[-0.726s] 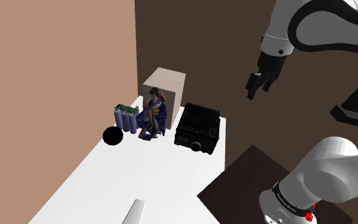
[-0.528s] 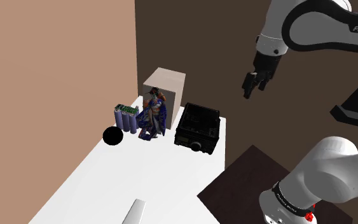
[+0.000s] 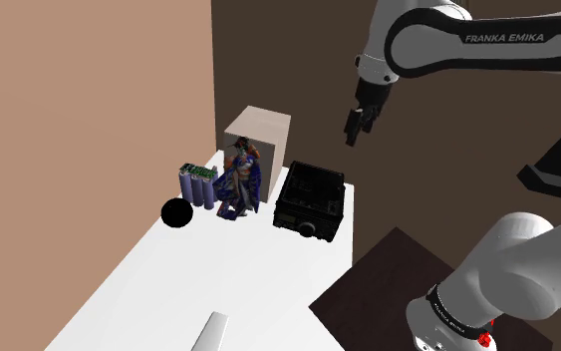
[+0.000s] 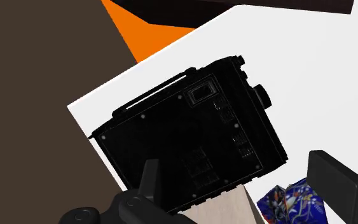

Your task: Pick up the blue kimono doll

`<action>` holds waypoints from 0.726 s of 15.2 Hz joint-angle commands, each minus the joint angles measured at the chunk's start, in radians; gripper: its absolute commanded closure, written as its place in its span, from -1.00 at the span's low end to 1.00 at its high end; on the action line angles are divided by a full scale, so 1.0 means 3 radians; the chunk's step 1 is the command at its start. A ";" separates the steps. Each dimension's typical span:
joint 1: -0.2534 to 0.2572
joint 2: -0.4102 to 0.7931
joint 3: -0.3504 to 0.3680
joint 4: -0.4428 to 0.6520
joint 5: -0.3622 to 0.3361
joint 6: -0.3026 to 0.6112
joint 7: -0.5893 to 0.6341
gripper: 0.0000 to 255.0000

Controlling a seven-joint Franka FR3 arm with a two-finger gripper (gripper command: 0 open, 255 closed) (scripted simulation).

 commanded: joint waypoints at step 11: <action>0.0266 0.1360 -0.0026 0.1039 0.0250 0.0462 -0.1015 -1.00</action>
